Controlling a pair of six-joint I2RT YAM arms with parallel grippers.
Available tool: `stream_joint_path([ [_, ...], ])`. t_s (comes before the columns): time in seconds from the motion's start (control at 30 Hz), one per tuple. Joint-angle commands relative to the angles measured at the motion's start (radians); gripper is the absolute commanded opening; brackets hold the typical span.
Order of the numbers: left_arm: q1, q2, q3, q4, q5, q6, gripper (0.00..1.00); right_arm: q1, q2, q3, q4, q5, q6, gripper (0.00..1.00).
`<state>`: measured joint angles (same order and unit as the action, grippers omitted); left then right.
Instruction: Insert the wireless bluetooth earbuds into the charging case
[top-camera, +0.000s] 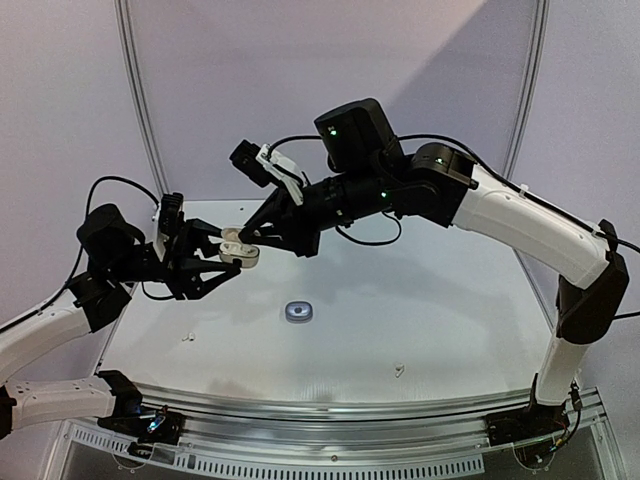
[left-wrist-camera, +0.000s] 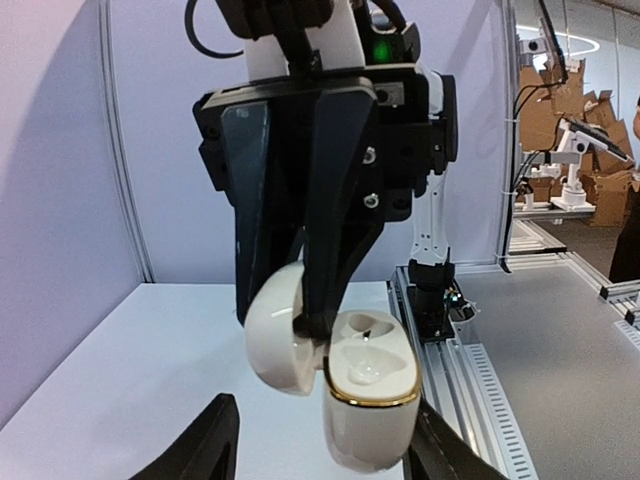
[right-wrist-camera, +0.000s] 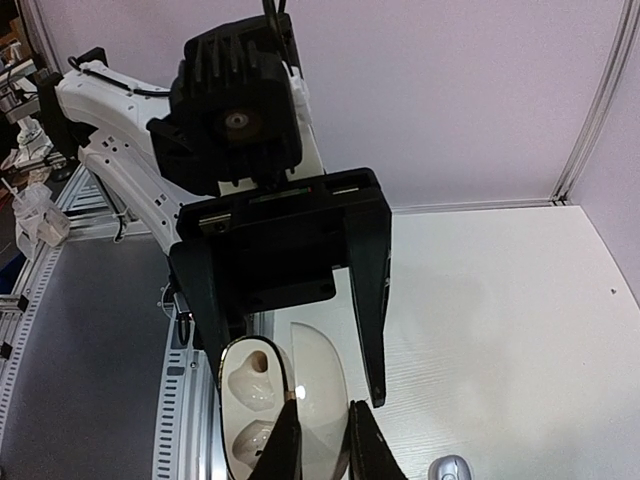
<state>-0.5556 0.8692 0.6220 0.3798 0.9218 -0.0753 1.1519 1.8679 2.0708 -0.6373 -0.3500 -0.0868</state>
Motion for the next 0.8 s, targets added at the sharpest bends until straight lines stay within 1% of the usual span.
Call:
stream_joint_path([
  [0.0,-0.006,-0.009,0.002,-0.013,-0.016,-0.008,0.56,0.003,-0.005,0.030,-0.016,0.046,-0.004,0.04],
  [0.13,-0.006,-0.005,0.009,-0.028,-0.003,-0.015,0.49,0.004,-0.016,0.030,-0.016,0.113,-0.024,0.04],
  [0.23,-0.007,0.002,0.017,-0.027,0.034,-0.049,0.45,0.005,-0.020,0.030,-0.009,0.144,-0.044,0.04],
  [0.33,-0.013,0.015,0.028,-0.033,0.063,-0.065,0.44,0.009,-0.019,0.030,-0.005,0.152,-0.063,0.04],
  [0.47,-0.015,0.019,0.036,-0.025,0.042,-0.041,0.41,0.012,-0.018,0.032,-0.001,0.146,-0.074,0.04],
  [0.63,-0.016,0.026,0.038,-0.015,0.046,-0.042,0.31,0.011,-0.019,0.032,0.003,0.146,-0.075,0.04],
  [0.7,-0.017,0.028,0.036,-0.015,0.048,-0.041,0.25,0.011,-0.019,0.032,0.004,0.146,-0.075,0.05],
  [0.77,-0.017,0.029,0.035,-0.015,0.050,-0.042,0.22,0.011,-0.019,0.032,0.007,0.148,-0.078,0.05],
])
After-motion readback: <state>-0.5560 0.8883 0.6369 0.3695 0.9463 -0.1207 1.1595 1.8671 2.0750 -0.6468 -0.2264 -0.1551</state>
